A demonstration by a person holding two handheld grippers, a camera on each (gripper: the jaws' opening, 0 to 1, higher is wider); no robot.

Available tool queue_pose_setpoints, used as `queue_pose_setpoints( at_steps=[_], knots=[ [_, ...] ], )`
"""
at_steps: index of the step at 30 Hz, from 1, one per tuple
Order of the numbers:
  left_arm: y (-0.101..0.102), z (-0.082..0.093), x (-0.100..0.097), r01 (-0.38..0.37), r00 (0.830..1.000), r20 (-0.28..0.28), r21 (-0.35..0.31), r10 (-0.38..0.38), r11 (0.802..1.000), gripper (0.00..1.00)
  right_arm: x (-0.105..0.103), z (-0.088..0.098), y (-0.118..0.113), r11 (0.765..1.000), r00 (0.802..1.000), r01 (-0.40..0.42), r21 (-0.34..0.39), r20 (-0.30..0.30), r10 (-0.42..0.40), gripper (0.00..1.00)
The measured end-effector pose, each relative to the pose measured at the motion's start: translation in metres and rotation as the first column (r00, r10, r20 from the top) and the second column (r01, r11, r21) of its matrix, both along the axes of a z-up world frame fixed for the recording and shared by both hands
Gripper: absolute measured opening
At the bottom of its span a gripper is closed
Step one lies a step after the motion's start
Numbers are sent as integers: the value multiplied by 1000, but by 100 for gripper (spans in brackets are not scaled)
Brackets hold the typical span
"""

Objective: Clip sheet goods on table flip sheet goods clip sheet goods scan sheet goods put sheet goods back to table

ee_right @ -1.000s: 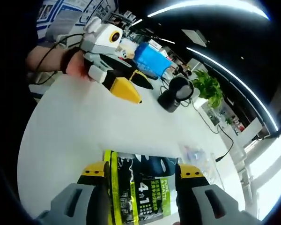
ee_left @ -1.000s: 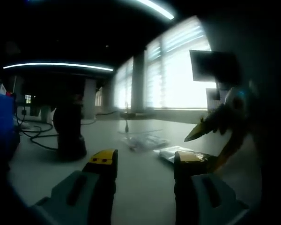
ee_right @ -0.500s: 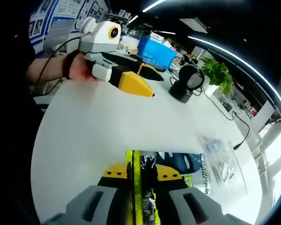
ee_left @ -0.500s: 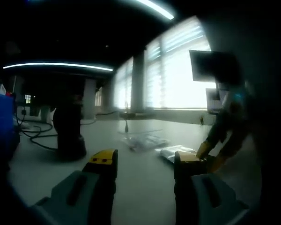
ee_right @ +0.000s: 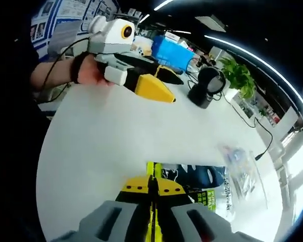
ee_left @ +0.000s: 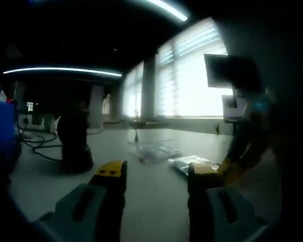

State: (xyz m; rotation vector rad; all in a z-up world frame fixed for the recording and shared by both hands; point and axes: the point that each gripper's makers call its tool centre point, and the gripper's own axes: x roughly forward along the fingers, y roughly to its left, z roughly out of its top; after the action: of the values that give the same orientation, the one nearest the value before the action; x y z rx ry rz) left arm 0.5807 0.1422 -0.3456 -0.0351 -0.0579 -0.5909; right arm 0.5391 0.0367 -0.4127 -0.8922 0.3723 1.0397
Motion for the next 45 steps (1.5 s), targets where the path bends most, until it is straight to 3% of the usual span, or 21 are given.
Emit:
queue_pose_setpoints(
  at_steps=[1, 4, 8, 11, 14, 18, 20, 32, 45],
  knots=[
    [0, 0, 0, 0, 1000, 0, 0, 0, 1000, 41, 1, 1, 0, 1000, 1000, -10, -6, 22, 10, 6],
    [1, 0, 1, 0, 1000, 0, -3, 0, 1000, 41, 1, 4, 0, 999, 1000, 7, 31, -15, -7, 17],
    [0, 0, 0, 2, 1000, 1, 1, -2, 1000, 41, 4, 8, 1, 1000, 999, -16, 1, 47, 16, 25],
    [1, 0, 0, 0, 1000, 1, -2, 0, 1000, 41, 1, 10, 4, 1000, 1000, -19, 22, 24, 18, 31],
    [1, 0, 0, -1, 1000, 1, -2, 1, 1000, 41, 0, 14, 5, 999, 999, -12, 53, 38, 10, 31],
    [1, 0, 0, -1, 1000, 1, -1, 1, 1000, 41, 7, 32, 3, 997, 988, 15, 81, 151, -28, 31],
    [0, 0, 0, 0, 1000, 1, -1, 0, 1000, 41, 8, 33, 3, 998, 982, 12, 59, 189, -23, 30],
    [1, 0, 1, -1, 1000, 0, 3, 1, 1000, 41, 14, 18, 1, 996, 961, 12, -92, 278, 14, 28],
    [1, 0, 1, 0, 1000, 1, -1, 0, 1000, 41, 9, 12, 2, 986, 940, 26, -166, 340, 33, 20]
  ],
)
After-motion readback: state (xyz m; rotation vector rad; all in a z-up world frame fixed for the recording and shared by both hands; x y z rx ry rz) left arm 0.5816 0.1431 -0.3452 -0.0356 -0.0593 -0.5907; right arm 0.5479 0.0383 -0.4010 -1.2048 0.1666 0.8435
